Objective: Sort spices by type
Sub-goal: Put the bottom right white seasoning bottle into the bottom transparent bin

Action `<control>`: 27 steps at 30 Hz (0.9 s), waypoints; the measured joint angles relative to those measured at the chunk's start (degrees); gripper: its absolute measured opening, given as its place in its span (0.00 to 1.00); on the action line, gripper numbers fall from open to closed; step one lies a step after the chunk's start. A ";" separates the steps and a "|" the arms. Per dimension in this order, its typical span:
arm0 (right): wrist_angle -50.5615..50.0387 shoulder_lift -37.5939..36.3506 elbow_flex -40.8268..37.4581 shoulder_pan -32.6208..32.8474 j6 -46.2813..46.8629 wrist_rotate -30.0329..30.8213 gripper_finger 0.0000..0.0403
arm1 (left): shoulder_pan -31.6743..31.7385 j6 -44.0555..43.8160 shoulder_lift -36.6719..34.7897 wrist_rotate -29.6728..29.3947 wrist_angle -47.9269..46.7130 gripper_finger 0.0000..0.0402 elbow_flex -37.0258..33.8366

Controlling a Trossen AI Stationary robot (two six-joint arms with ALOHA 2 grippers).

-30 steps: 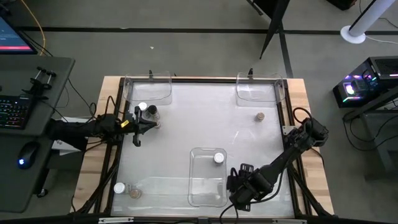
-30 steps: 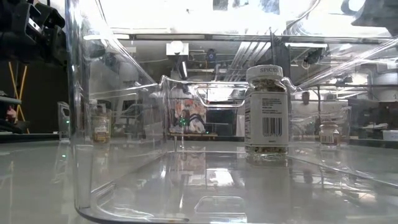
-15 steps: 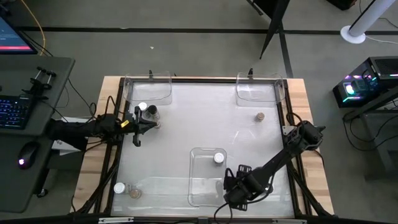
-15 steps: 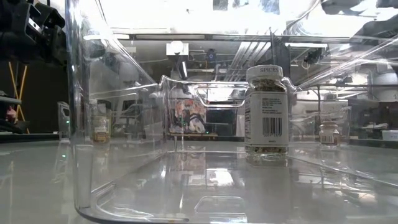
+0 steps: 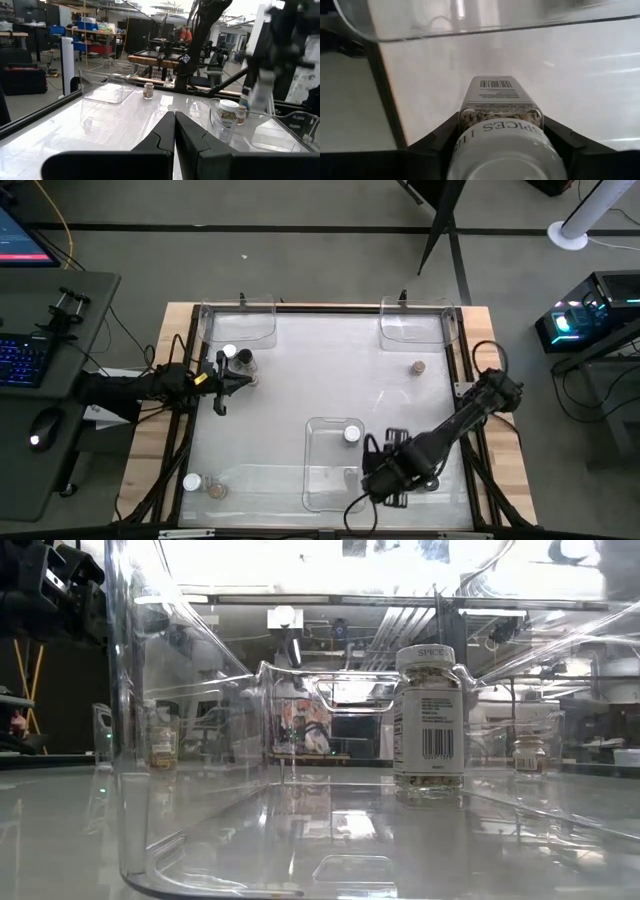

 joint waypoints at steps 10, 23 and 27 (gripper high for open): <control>10.50 0.16 13.04 -12.27 -18.02 7.52 0.48 | 0.00 0.00 0.00 0.00 0.00 0.00 0.00; 14.03 10.88 12.47 -20.19 -30.66 -1.62 0.48 | 0.02 0.00 0.00 -0.02 0.00 0.00 0.00; 12.09 13.58 12.45 -20.17 -31.71 -1.65 0.48 | 0.01 0.00 0.00 0.00 0.00 0.00 0.00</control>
